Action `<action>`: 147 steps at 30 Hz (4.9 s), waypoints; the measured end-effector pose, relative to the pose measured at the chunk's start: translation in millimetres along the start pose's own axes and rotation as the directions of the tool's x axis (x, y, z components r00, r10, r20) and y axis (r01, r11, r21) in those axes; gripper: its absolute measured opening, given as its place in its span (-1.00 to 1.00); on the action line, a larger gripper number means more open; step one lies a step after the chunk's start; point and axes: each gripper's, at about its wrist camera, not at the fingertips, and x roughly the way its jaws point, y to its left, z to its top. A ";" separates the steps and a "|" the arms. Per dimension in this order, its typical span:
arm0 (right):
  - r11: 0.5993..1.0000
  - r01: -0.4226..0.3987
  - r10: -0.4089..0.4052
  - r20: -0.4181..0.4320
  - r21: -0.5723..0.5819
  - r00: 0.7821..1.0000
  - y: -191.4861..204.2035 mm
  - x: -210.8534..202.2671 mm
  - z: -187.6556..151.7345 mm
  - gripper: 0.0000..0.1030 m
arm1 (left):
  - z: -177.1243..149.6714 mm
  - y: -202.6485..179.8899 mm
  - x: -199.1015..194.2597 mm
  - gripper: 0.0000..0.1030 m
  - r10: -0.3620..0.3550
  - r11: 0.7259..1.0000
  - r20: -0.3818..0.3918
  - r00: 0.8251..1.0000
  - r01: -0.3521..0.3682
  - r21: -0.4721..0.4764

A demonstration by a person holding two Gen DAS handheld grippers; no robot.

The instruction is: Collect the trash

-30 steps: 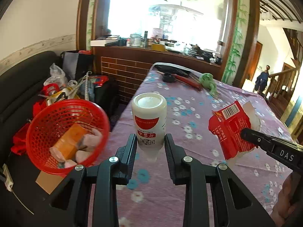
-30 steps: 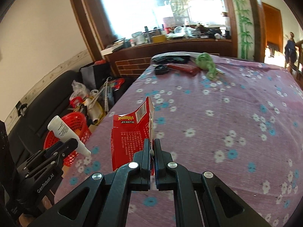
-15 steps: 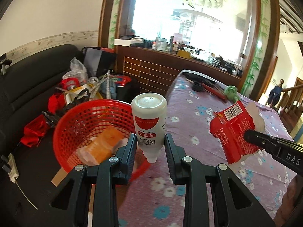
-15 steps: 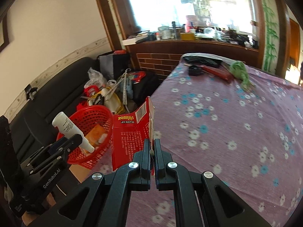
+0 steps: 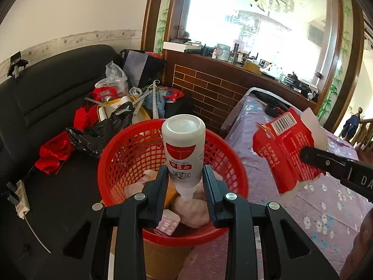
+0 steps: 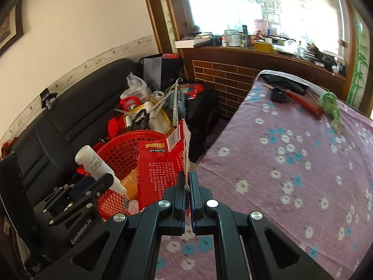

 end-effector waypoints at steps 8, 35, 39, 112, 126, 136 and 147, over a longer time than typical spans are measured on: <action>1.000 0.003 -0.004 -0.023 -0.023 1.000 15.2 28.0 9.2 -0.91 | 0.1 15.4 15.5 -0.44 0.009 1.000 -0.024 1.000 -0.009 -0.017; 1.000 0.011 -0.011 -0.035 -0.009 0.999 1.8 41.3 16.2 -0.29 | 0.2 17.2 -4.7 0.51 0.068 0.997 0.071 0.995 -0.067 -0.025; 0.991 0.120 -0.117 0.045 -0.065 0.992 -9.7 3.2 -6.0 0.55 | -15.2 4.7 -48.5 0.97 0.161 0.987 0.200 0.966 -0.162 -0.014; 0.908 0.384 -0.349 0.203 -0.169 0.915 -36.0 -130.5 -148.6 0.99 | -98.5 -78.8 -107.4 1.00 0.391 0.891 0.200 0.898 -0.424 0.164; 0.910 0.381 -0.352 0.185 -0.164 0.918 -42.0 -125.8 -150.9 0.99 | -101.9 -86.2 -102.8 1.00 0.379 0.891 0.198 0.904 -0.414 0.187; 0.913 0.408 -0.403 0.114 -0.024 0.908 -105.4 -131.5 -151.6 0.99 | -87.7 -145.8 -77.7 1.00 0.227 0.916 0.134 0.965 -0.258 0.308; 0.690 0.665 -0.632 -0.211 0.285 0.746 -302.6 -147.8 -187.3 0.99 | -123.2 -328.8 14.2 1.00 -0.109 0.845 -0.353 0.929 0.274 0.459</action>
